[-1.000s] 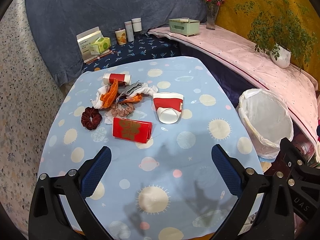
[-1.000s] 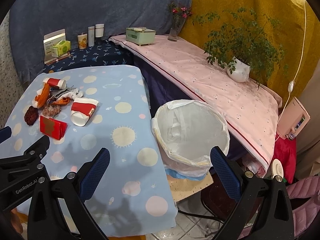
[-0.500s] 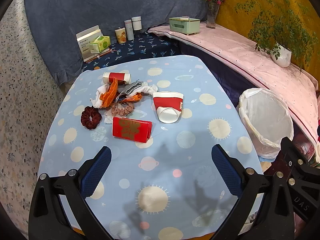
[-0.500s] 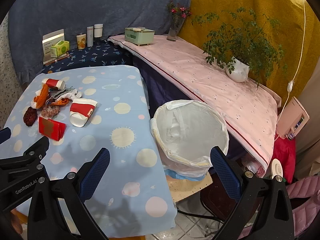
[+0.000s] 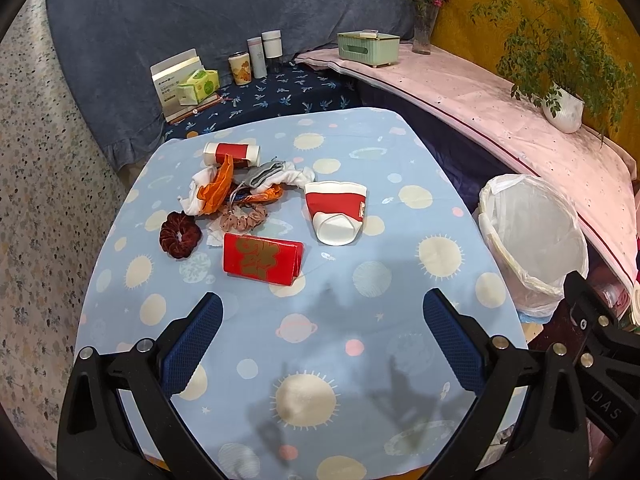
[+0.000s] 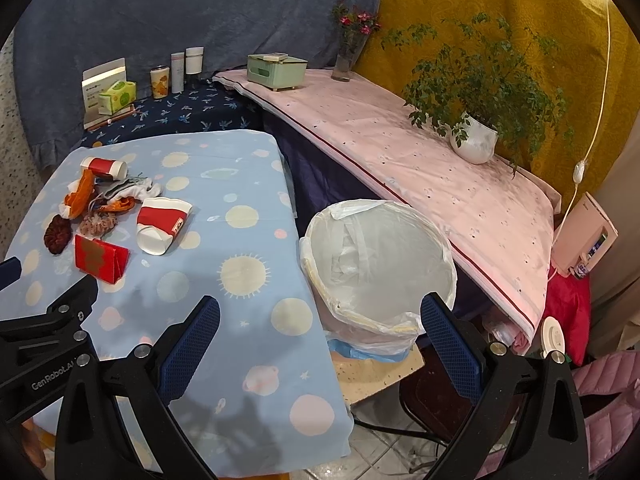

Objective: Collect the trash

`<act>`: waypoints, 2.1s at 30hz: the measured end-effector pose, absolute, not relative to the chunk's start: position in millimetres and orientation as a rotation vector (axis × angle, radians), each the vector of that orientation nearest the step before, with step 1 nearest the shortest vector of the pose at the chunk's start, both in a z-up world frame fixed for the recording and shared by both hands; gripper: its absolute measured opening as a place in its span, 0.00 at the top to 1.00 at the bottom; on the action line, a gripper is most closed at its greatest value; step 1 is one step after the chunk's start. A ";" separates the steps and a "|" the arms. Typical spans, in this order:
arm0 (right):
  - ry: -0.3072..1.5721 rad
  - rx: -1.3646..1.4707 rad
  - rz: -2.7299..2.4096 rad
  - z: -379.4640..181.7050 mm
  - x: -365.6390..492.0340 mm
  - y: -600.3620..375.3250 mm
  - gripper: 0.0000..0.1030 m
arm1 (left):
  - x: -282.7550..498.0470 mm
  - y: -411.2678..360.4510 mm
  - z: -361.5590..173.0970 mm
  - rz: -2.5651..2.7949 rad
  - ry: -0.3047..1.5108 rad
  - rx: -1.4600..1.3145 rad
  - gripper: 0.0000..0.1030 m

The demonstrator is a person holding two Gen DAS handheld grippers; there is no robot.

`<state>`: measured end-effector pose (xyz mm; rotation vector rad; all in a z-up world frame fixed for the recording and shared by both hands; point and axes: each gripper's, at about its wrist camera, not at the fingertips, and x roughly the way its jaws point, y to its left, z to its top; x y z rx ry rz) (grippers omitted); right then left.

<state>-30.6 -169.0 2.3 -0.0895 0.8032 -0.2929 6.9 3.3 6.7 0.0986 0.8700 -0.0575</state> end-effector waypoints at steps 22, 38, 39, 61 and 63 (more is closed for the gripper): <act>0.783 -0.115 -0.317 15.9 -39.0 -158.9 0.07 | -4.6 6.5 17.0 -0.070 0.851 0.072 0.07; 0.779 -0.127 -0.319 18.3 -23.2 -157.3 0.07 | 6.7 6.8 20.6 -0.054 0.861 0.058 0.07; 0.779 -0.125 -0.319 18.5 -21.9 -156.8 0.07 | 9.5 8.0 20.5 -0.053 0.865 0.055 0.07; 0.775 -0.095 -0.310 2.0 13.8 -119.0 0.07 | 53.0 62.8 -2.5 -0.041 0.854 0.051 0.07; 0.772 -0.087 -0.298 -3.5 20.0 -112.0 0.07 | 59.6 73.1 -11.0 -0.047 0.861 0.044 0.07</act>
